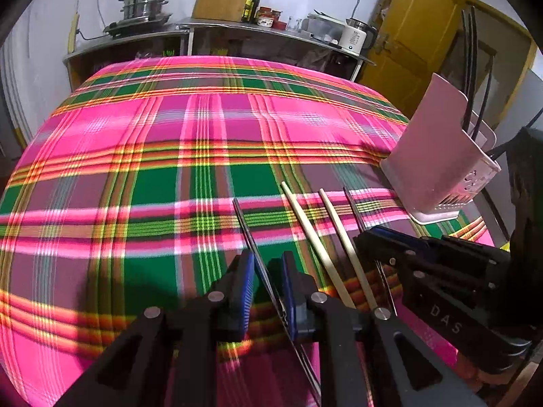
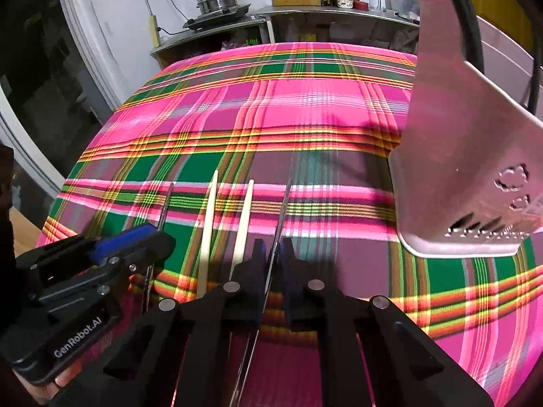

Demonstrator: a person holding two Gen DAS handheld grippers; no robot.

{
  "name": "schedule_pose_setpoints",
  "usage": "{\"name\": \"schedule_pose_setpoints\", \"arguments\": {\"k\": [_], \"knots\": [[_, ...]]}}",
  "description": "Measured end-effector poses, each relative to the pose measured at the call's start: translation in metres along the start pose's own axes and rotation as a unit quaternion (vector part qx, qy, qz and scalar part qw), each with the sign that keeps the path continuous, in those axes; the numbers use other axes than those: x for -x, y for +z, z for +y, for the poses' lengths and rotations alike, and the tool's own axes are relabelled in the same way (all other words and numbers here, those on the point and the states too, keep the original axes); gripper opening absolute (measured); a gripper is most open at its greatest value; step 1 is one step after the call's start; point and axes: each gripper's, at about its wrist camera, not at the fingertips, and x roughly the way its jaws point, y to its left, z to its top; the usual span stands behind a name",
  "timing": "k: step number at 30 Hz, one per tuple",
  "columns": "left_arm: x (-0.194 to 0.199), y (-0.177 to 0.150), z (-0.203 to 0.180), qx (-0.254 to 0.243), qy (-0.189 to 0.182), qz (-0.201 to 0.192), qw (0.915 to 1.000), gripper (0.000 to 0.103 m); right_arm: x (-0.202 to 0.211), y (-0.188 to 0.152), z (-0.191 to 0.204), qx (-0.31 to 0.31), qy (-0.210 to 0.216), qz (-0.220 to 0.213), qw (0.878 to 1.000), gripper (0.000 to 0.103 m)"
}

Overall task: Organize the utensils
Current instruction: 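Close the right tool on a pale chopstick while the left tool grasps a metal one, then carry both chopsticks over the pink holder and lower them in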

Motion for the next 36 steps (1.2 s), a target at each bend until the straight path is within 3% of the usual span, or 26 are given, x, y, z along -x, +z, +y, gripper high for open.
{"name": "schedule_pose_setpoints", "arguments": {"k": [5,12,25,36], "knots": [[-0.003,0.005,-0.003,-0.011,0.010,0.002,0.9999,0.009,-0.002,0.007,-0.002,0.002,0.002,0.004,1.000,0.006],[0.006,0.008,0.001,-0.003,-0.009,0.007,0.9999,0.005,0.014,0.012,-0.007,-0.020,0.027,-0.008,0.999,0.006],[0.088,0.026,-0.018,-0.025,-0.049,-0.064,0.9964,0.005,0.093,0.015,-0.005,-0.020,0.047,-0.081,0.995,0.006],[0.137,0.032,-0.036,-0.041,-0.072,-0.098,0.9917,0.005,0.148,0.011,-0.004,-0.024,0.049,-0.128,0.990,0.006]]}}
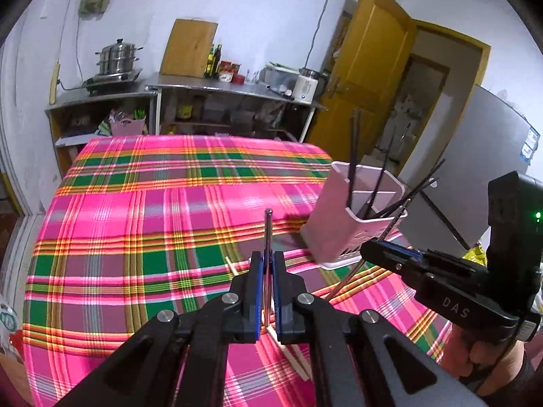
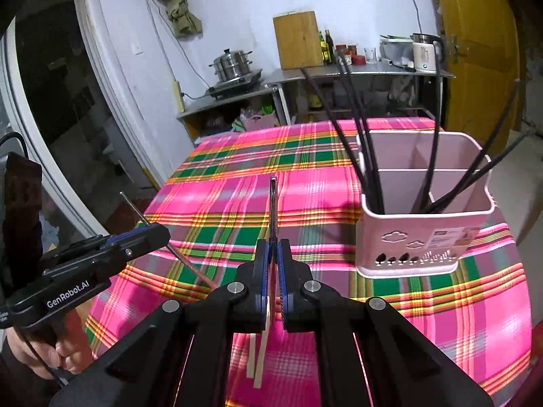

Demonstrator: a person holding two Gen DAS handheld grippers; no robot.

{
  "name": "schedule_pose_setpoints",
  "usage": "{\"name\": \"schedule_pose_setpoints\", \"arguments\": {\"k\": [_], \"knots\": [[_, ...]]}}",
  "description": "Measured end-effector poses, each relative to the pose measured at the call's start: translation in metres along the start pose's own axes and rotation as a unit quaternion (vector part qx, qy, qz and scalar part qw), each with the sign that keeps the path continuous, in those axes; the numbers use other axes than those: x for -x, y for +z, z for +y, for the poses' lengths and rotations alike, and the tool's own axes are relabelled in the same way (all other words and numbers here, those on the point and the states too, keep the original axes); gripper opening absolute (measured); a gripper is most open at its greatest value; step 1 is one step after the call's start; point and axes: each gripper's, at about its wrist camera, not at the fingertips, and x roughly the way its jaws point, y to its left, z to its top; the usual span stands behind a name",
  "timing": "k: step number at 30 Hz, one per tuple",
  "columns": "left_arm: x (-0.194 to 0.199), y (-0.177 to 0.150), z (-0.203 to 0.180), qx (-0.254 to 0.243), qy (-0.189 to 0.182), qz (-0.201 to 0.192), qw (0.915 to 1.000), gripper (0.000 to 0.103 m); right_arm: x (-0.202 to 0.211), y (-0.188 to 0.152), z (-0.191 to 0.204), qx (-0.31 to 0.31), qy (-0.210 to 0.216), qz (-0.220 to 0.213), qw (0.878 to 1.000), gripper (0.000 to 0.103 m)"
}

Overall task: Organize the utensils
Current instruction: 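Carry both chopsticks over the pink holder and lower them in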

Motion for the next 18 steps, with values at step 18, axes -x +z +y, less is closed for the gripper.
{"name": "schedule_pose_setpoints", "arguments": {"k": [18], "knots": [[-0.004,-0.009,-0.041,-0.022,-0.043,0.022,0.9986,0.005,0.043,-0.019,-0.025,-0.029,-0.023,-0.020,0.999,0.006]]}}
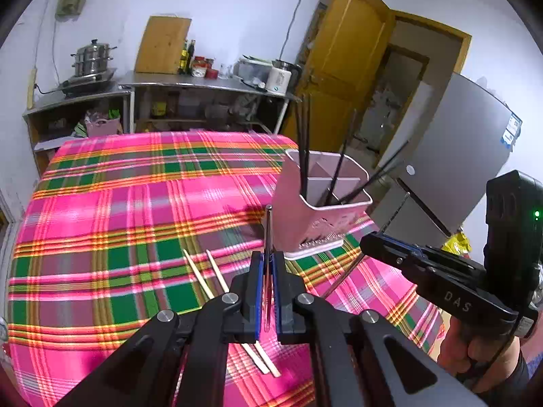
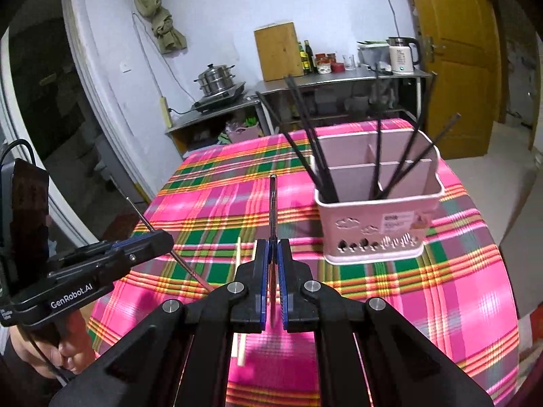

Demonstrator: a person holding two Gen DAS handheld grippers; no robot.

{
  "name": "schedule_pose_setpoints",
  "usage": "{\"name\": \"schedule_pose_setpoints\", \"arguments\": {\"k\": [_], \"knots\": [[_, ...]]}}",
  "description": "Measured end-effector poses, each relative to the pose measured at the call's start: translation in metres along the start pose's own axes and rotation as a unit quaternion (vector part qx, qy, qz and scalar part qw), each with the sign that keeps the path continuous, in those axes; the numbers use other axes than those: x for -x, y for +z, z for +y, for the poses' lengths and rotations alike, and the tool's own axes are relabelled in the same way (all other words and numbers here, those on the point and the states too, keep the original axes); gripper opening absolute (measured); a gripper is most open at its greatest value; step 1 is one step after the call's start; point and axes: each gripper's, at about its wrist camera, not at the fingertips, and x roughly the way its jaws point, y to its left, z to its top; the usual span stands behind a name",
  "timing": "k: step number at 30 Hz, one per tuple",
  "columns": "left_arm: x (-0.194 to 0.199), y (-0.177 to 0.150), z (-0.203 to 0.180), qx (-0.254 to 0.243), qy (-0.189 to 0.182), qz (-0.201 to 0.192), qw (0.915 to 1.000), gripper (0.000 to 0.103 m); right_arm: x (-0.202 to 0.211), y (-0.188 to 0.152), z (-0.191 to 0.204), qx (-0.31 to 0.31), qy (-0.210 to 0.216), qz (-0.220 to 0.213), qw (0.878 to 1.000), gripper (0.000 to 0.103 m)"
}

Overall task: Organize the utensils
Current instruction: 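Carry both chopsticks over the pink holder and lower them in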

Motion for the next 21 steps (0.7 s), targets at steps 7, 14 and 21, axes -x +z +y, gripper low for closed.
{"name": "schedule_pose_setpoints", "arguments": {"k": [7,14,21], "knots": [[-0.019,0.004,-0.011,0.000,-0.019,0.015,0.9997,0.005,0.005,0.000,-0.017,-0.013,-0.015,-0.002,1.000,0.006],[-0.021,0.042,-0.026,-0.006,-0.036,-0.005,0.9993,0.005,0.018,0.023,-0.033,-0.024,-0.026,-0.028,0.999,0.006],[-0.022,0.085,-0.044,-0.017,-0.051,-0.035,0.9980,0.005,0.037,0.057,-0.043,-0.020,-0.041,-0.070,0.996,0.006]]}}
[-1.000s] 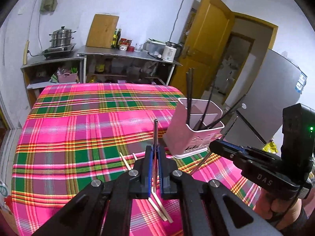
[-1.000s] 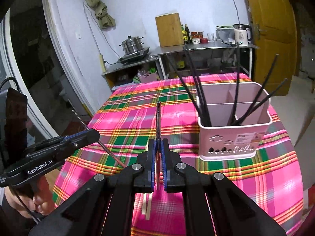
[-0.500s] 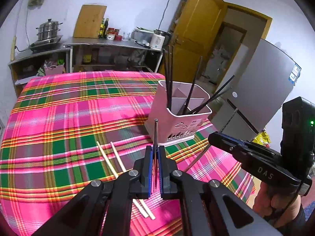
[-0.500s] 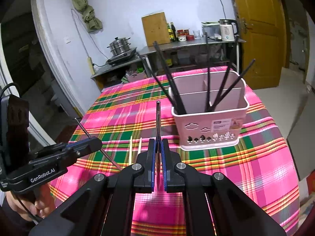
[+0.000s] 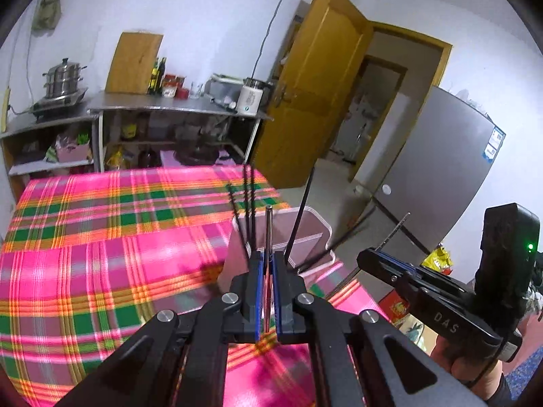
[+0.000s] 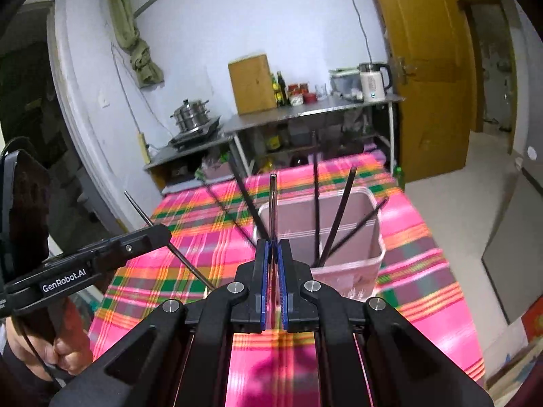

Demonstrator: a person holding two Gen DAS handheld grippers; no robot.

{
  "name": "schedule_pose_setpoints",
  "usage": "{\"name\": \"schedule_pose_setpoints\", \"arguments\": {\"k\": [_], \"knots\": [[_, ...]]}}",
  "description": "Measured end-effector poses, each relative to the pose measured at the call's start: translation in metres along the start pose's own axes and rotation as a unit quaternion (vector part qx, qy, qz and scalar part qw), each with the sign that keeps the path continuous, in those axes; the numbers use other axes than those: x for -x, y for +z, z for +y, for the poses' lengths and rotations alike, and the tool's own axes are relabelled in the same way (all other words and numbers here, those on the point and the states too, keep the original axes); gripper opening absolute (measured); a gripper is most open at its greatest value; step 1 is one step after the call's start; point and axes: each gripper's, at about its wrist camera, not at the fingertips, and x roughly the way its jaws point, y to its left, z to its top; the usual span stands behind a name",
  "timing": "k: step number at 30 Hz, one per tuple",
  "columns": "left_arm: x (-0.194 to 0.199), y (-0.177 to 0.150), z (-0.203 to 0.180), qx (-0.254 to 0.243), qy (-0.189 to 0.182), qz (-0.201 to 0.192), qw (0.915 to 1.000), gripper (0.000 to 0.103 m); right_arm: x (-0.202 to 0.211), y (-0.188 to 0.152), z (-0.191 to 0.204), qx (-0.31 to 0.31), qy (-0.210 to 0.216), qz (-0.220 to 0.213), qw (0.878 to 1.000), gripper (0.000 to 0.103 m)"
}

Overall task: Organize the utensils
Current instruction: 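Carry both chopsticks over the pink holder and lower them in, then open both tools to release the chopsticks into the holder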

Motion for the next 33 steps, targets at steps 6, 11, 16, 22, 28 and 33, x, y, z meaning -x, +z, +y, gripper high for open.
{"name": "schedule_pose_setpoints", "arguments": {"k": [6,11,16,22,28,33], "knots": [[-0.009,0.032,-0.011,-0.004,-0.005,-0.020,0.9998,0.005,0.003,0.029,-0.005,0.004,-0.008,-0.031,0.999,0.006],[-0.020,0.050,-0.016,-0.012,-0.005,-0.032,0.9994,0.005,-0.006,0.046,-0.007,0.010,-0.013,-0.046,0.999,0.006],[-0.040,0.050,-0.013,-0.015,0.002,-0.027,0.9995,0.005,-0.027,0.045,-0.009,0.012,-0.020,-0.041,0.999,0.006],[-0.066,0.032,0.000,-0.010,0.004,-0.005,0.9999,0.005,-0.053,0.029,-0.013,0.016,-0.029,-0.016,0.999,0.006],[-0.080,0.019,0.008,-0.008,0.004,0.011,0.9999,0.005,-0.070,0.016,-0.018,0.016,-0.036,0.005,0.999,0.006],[-0.090,0.010,0.012,-0.004,0.007,0.027,0.9996,0.005,-0.079,0.010,-0.023,0.010,-0.038,0.020,0.999,0.006]]}}
